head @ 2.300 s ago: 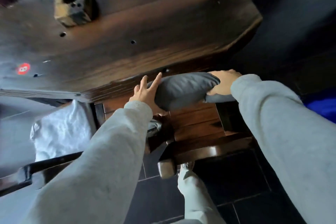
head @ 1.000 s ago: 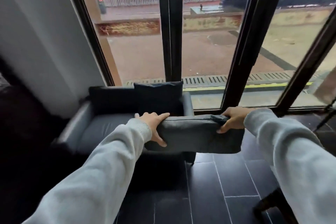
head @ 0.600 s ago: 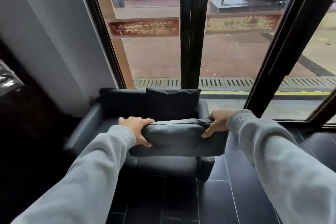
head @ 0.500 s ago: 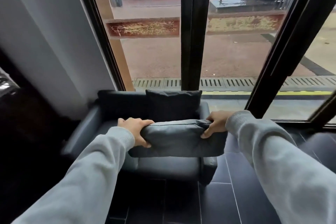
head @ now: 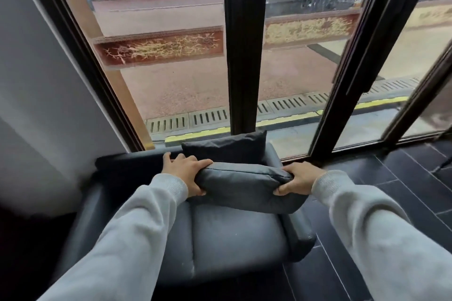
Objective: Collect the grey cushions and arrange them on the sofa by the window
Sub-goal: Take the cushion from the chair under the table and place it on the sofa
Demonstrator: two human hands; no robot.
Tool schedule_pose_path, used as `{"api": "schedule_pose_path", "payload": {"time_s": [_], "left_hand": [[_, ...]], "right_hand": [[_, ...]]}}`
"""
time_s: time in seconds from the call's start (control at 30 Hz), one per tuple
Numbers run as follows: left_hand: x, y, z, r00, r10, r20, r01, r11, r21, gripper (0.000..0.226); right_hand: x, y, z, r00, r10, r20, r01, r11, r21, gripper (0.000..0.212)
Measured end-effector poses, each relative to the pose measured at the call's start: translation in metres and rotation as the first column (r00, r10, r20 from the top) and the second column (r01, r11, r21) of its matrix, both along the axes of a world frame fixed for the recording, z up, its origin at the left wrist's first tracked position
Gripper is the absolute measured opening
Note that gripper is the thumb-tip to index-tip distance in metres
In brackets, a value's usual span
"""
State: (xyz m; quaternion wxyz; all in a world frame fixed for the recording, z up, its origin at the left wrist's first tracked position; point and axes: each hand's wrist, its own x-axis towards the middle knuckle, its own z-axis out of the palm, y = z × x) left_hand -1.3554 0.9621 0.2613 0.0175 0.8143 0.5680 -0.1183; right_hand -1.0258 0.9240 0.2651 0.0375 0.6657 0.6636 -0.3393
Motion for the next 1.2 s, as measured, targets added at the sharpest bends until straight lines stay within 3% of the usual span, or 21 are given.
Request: {"api": "schedule_pose_path", "payload": {"time_s": [0.2,0.53,0.7,0.9,0.97,1.07,1.2], "left_hand": [[0.007,0.069,-0.023,0.988,-0.149,-0.038,0.150,0.988,0.026,0.090],[0.071,0.166,-0.110,0.953,-0.276,-0.125,0.268,0.961,-0.073,0.088],[0.112,0.214,-0.159,0.903,-0.391,-0.180,0.374,0.920,-0.119,0.092],[0.182,0.263,-0.245,0.788,-0.582,-0.202,0.560,0.813,-0.159,0.091],[0.204,0.272,-0.281,0.744,-0.636,-0.204,0.612,0.771,-0.175,0.092],[0.224,0.281,-0.339,0.695,-0.692,-0.193,0.670,0.721,-0.177,0.091],[0.236,0.297,-0.408,0.646,-0.745,-0.166,0.717,0.667,-0.206,0.090]], "right_hand": [[-0.008,0.006,-0.039,0.979,-0.194,-0.063,0.196,0.980,0.040,0.063],[0.021,0.050,-0.148,0.872,-0.460,-0.166,0.452,0.888,-0.087,0.064],[0.021,0.053,-0.209,0.758,-0.620,-0.203,0.601,0.784,-0.154,0.063],[0.017,0.049,-0.293,0.578,-0.805,-0.134,0.783,0.594,-0.184,0.088],[0.017,0.048,-0.322,0.525,-0.844,-0.108,0.823,0.536,-0.189,0.084],[0.021,0.050,-0.366,0.497,-0.865,-0.068,0.848,0.501,-0.172,0.061],[0.024,0.061,-0.422,0.470,-0.882,-0.021,0.867,0.466,-0.175,0.072]]}}
